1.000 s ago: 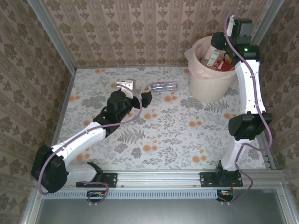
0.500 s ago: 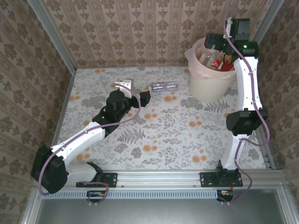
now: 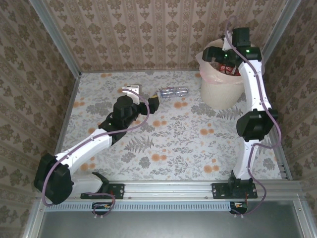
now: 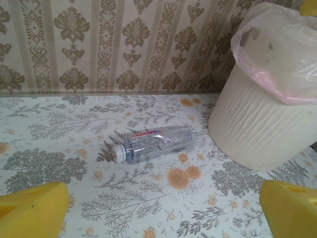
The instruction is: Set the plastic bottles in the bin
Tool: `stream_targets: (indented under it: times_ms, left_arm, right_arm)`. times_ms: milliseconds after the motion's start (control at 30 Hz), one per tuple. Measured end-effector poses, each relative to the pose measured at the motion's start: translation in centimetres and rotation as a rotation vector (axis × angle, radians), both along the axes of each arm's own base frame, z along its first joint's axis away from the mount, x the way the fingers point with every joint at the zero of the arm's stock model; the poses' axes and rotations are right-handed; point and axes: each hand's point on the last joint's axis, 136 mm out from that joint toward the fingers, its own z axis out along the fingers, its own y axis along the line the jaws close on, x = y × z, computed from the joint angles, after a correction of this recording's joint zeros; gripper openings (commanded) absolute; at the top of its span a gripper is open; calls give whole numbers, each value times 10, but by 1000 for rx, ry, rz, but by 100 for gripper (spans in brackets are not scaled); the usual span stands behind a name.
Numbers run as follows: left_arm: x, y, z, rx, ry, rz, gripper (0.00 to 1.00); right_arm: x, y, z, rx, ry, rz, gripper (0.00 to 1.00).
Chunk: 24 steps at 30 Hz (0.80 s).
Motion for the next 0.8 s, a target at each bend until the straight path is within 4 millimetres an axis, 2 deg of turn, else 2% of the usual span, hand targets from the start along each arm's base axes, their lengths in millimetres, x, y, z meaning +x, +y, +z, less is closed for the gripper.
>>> stream_targets:
  times_ms: [133,333,433,667,800]
  left_arm:
    - [5,4,-11,16,29,18,100]
    - [10,7,-30,43,80,35,100]
    - [14,7,-38,52,97,37,100]
    - [31,-2,-50,92,144,23,100]
    - [39,-10,-51,131,152,-3,100]
  right_arm:
    - [2,7,-8,7,16,17,100]
    - [-6,5,2,-12,-6,25,100]
    - [-24,3,15,-27,-25,19,100]
    - [-76,-1,67,-47,-162,-3,100]
    - [-101,-3,78,-47,-222,-13,100]
